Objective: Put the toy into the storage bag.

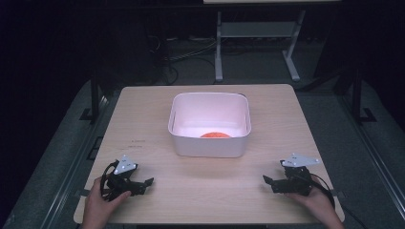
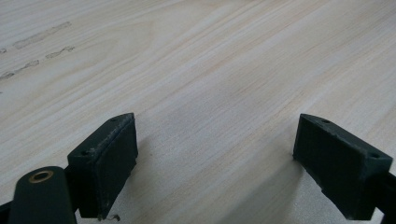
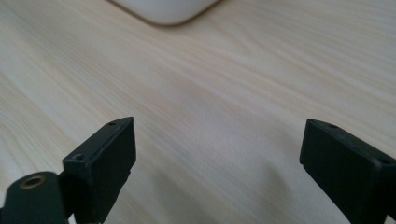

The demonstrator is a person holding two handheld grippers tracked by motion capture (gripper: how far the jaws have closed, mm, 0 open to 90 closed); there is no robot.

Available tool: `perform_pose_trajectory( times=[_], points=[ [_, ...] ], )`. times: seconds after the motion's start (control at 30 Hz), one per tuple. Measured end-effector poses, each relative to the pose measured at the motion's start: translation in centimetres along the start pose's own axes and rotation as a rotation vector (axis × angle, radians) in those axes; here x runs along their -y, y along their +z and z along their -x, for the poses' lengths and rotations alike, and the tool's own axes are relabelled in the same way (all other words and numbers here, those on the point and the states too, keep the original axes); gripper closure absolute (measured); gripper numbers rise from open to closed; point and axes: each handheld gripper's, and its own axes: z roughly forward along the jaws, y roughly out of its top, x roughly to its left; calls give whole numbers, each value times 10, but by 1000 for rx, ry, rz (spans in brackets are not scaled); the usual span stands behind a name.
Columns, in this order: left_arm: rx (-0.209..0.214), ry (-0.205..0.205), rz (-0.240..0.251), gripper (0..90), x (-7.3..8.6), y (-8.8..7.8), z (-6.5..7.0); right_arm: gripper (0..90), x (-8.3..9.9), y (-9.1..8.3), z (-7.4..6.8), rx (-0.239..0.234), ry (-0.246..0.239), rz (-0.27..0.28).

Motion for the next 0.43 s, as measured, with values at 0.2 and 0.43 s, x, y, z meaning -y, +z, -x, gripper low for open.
perform_pose_trajectory(
  times=[0.2,0.43],
  points=[
    [0,-1,0,130,0,0,0,101,11,2,-4,20,-1,-38],
    [0,0,0,130,0,0,0,92,13,1,-2,26,6,-29]
  ],
)
